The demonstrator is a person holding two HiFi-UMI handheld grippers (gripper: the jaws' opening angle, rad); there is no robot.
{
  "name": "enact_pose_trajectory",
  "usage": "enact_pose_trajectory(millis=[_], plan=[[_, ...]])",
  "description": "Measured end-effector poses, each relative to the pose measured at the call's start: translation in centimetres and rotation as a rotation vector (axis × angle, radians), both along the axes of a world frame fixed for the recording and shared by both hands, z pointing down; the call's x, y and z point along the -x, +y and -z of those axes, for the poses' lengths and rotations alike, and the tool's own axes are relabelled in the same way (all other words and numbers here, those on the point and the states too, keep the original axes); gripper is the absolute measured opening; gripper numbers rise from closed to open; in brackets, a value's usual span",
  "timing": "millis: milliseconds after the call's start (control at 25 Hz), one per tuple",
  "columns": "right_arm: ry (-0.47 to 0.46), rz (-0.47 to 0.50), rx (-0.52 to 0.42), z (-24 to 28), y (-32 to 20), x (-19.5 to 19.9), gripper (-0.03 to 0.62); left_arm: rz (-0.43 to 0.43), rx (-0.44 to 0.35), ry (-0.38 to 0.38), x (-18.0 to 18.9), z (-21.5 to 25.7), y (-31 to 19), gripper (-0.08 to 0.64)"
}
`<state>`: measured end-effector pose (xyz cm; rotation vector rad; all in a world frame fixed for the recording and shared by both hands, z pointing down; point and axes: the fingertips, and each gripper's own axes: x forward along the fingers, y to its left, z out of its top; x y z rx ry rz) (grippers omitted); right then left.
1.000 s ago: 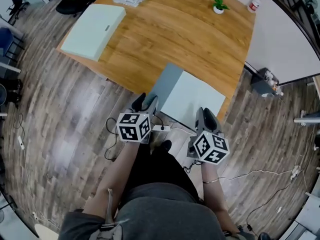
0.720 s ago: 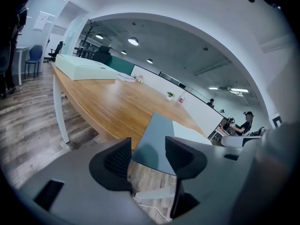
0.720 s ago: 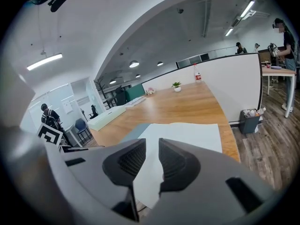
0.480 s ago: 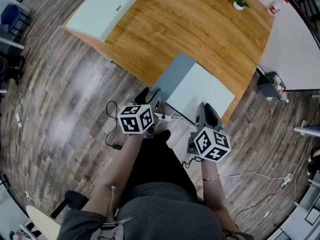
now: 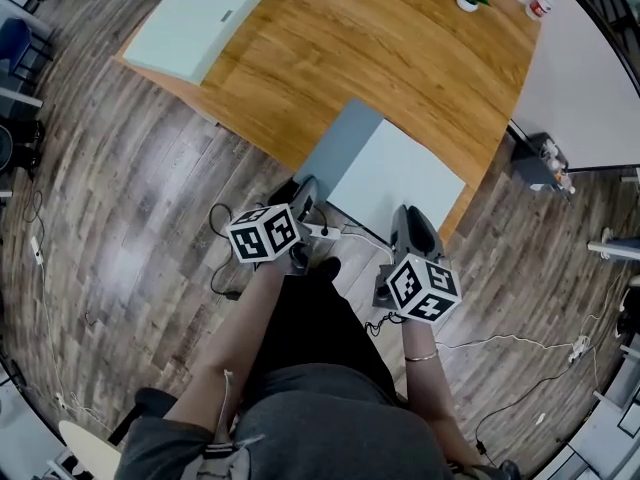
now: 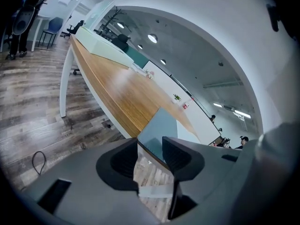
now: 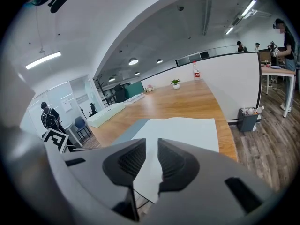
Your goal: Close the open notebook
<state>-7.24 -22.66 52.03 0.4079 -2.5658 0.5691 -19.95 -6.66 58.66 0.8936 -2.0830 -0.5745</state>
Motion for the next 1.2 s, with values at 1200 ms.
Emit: enact_pose_trajectory(millis=[1200], plan=[[0.002, -0.202, -0.03, 0.3, -0.2, -5.7, 0.077, -0.083, -0.064, -0.145, -1.3, 7.4, -1.0, 0.032]])
